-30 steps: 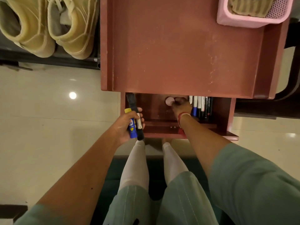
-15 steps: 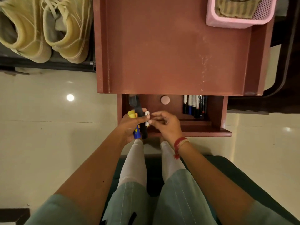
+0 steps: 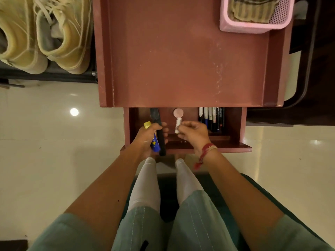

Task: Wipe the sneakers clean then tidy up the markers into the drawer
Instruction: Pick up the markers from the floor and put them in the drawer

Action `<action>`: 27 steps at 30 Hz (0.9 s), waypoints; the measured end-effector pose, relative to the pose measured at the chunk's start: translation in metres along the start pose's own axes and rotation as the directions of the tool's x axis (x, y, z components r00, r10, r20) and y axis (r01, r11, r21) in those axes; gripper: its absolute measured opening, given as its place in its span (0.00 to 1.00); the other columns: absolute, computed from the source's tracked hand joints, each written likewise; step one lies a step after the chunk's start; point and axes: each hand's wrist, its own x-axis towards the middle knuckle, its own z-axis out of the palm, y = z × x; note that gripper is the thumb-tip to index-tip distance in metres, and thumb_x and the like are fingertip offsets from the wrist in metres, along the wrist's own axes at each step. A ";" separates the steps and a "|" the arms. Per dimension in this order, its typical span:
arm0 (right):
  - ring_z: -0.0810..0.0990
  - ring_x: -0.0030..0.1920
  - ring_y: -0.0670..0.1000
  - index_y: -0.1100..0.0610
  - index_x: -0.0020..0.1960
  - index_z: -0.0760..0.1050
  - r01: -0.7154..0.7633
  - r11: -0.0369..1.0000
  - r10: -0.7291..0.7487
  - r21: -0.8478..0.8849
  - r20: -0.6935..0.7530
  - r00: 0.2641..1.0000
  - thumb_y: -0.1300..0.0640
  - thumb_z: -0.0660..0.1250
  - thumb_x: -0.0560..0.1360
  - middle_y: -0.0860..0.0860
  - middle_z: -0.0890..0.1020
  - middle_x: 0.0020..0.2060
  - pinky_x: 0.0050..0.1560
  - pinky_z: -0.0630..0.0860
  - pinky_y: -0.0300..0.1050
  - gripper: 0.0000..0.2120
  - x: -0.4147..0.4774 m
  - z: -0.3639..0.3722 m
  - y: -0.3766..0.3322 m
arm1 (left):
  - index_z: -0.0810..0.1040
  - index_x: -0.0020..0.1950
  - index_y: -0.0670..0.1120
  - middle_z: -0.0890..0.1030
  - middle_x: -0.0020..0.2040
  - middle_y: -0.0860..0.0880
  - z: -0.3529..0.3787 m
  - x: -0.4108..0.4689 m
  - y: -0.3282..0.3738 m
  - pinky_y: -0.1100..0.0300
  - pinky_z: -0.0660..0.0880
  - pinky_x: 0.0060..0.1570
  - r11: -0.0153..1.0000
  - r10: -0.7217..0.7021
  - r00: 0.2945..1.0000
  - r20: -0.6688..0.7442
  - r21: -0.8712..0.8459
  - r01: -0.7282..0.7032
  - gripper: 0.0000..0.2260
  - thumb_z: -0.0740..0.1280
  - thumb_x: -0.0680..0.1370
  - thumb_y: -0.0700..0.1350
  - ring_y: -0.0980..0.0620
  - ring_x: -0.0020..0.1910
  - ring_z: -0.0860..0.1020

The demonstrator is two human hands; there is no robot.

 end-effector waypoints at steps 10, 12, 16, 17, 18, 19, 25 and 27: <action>0.80 0.48 0.59 0.63 0.46 0.79 0.062 0.641 -0.349 -0.765 -0.218 0.912 0.57 0.68 0.70 0.60 0.83 0.45 0.42 0.69 0.41 0.10 0.089 -0.026 0.000 | 0.79 0.50 0.45 0.82 0.48 0.45 0.003 0.032 -0.005 0.49 0.77 0.53 0.993 0.028 0.994 -0.110 0.119 -0.014 0.07 0.66 0.76 0.35 0.46 0.49 0.81; 0.80 0.50 0.60 0.64 0.48 0.78 0.042 0.660 -0.364 -0.750 -0.270 0.891 0.60 0.66 0.71 0.61 0.82 0.47 0.44 0.72 0.44 0.09 0.096 -0.026 0.002 | 0.78 0.47 0.46 0.82 0.44 0.47 0.007 0.037 -0.003 0.52 0.78 0.49 0.991 0.041 0.995 -0.086 0.132 -0.030 0.07 0.67 0.75 0.34 0.50 0.44 0.80; 0.80 0.51 0.59 0.64 0.46 0.79 0.077 0.736 -0.393 -0.673 -0.331 0.858 0.63 0.66 0.72 0.59 0.83 0.48 0.47 0.72 0.43 0.06 0.094 -0.031 0.003 | 0.77 0.44 0.45 0.82 0.41 0.49 0.014 0.039 0.004 0.57 0.78 0.42 0.990 0.065 0.997 -0.051 0.127 -0.058 0.07 0.68 0.74 0.34 0.52 0.41 0.80; 0.81 0.50 0.59 0.63 0.45 0.80 0.113 0.778 -0.385 -0.618 -0.327 0.863 0.62 0.68 0.71 0.59 0.83 0.46 0.48 0.72 0.43 0.05 0.088 -0.031 0.001 | 0.78 0.44 0.45 0.81 0.41 0.49 0.015 0.039 0.006 0.58 0.78 0.41 0.988 0.068 0.996 -0.049 0.144 -0.060 0.06 0.69 0.74 0.34 0.52 0.41 0.80; 0.81 0.48 0.57 0.61 0.44 0.80 0.141 0.843 -0.339 -0.519 -0.309 0.889 0.61 0.70 0.71 0.58 0.84 0.45 0.49 0.74 0.43 0.03 0.081 -0.030 0.000 | 0.78 0.44 0.45 0.81 0.41 0.49 0.017 0.038 0.008 0.58 0.78 0.41 0.984 0.072 0.996 -0.049 0.164 -0.063 0.06 0.69 0.74 0.34 0.52 0.41 0.80; 0.82 0.46 0.55 0.58 0.43 0.80 0.153 0.910 -0.260 -0.386 -0.242 0.935 0.61 0.71 0.70 0.56 0.83 0.44 0.50 0.76 0.44 0.02 0.069 -0.028 -0.001 | 0.78 0.44 0.45 0.81 0.41 0.49 0.018 0.037 0.010 0.58 0.78 0.41 0.982 0.075 0.996 -0.052 0.177 -0.064 0.05 0.70 0.74 0.35 0.53 0.40 0.80; 0.80 0.44 0.49 0.56 0.49 0.77 0.124 0.978 -0.085 -0.166 0.222 0.971 0.62 0.73 0.69 0.50 0.81 0.41 0.43 0.79 0.41 0.10 0.013 -0.008 0.015 | 0.78 0.47 0.43 0.81 0.42 0.47 0.020 0.035 0.008 0.61 0.80 0.37 0.984 0.093 0.995 -0.029 0.155 -0.088 0.07 0.71 0.72 0.35 0.51 0.40 0.80; 0.80 0.42 0.48 0.57 0.48 0.77 0.104 0.981 -0.072 -0.166 0.186 0.980 0.64 0.74 0.68 0.49 0.81 0.40 0.41 0.78 0.39 0.11 0.013 -0.005 0.017 | 0.78 0.50 0.43 0.81 0.43 0.47 0.020 0.035 0.005 0.60 0.80 0.38 0.981 0.090 0.996 -0.014 0.172 -0.086 0.08 0.71 0.73 0.35 0.51 0.41 0.80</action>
